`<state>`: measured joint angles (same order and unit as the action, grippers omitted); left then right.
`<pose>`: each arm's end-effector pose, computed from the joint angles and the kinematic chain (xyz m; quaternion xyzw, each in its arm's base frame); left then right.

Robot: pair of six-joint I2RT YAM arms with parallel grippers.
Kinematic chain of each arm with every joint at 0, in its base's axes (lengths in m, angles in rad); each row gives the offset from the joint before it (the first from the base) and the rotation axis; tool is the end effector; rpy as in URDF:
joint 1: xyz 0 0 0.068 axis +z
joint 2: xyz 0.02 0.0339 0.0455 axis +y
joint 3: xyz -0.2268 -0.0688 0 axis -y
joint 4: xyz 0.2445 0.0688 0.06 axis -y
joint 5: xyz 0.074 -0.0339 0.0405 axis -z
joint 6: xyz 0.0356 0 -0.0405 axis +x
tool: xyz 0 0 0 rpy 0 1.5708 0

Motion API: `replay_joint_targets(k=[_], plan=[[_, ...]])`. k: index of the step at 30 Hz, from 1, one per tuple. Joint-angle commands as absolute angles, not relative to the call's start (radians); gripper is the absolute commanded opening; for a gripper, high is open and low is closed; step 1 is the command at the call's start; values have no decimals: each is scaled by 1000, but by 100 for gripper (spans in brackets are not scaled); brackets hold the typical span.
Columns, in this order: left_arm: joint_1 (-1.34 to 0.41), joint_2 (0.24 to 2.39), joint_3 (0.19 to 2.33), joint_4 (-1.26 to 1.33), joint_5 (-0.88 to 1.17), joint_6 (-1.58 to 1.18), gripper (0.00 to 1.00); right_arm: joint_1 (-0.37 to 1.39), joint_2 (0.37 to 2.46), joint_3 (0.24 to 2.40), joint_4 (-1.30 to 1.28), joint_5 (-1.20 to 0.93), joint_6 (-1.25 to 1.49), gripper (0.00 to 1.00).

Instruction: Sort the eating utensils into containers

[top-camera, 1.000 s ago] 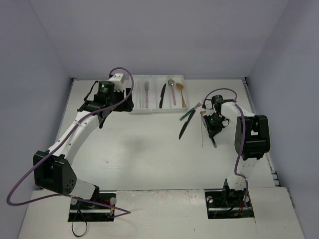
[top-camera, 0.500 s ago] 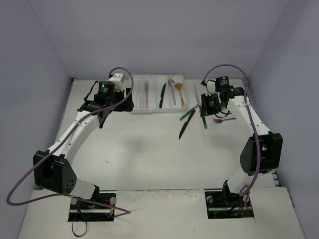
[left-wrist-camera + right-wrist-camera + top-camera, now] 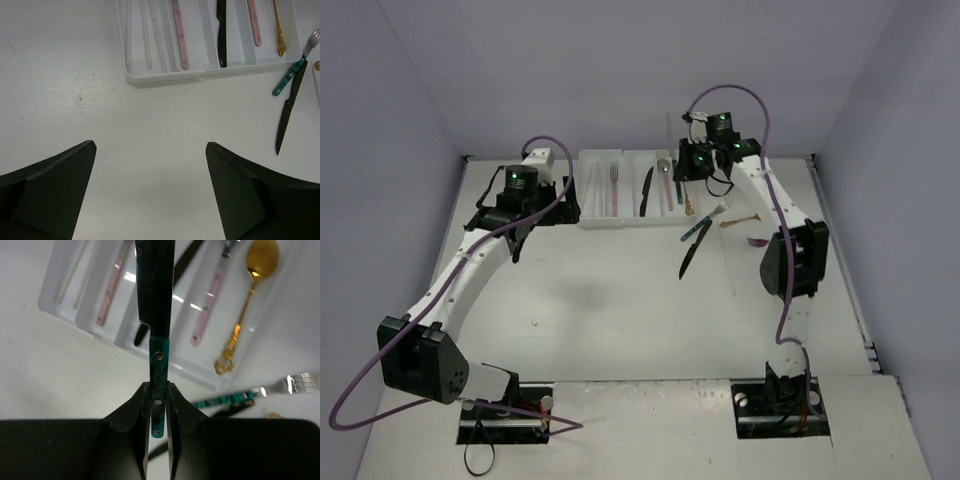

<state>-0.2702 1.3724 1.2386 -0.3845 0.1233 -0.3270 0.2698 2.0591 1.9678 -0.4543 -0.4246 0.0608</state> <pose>0.3078 -0.0898 0.3085 0.0064 0.8636 -0.1984 0.4635 0.4456 0.1384 0.2960 -0.1916 0.8365 0.2600 0.4427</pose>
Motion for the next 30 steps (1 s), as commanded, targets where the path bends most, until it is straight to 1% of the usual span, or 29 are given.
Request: replay_joint_targets(k=[1, 7, 13, 20, 30], plan=[[-221, 1278, 1258, -395, 86, -352, 91, 354, 2175, 2137, -315, -431, 160, 0], [-170, 1218, 1196, -408, 86, -362, 91, 411, 2319, 2245, -257, -400, 164, 0], [-147, 1186, 1147, -398, 85, -388, 91, 424, 2371, 2220, -176, -369, 194, 0], [-146, 1188, 1145, -386, 94, -398, 91, 430, 2402, 2203, -113, -306, 210, 0], [-142, 1201, 1147, -378, 100, -403, 91, 415, 2440, 2191, -95, -290, 233, 0]])
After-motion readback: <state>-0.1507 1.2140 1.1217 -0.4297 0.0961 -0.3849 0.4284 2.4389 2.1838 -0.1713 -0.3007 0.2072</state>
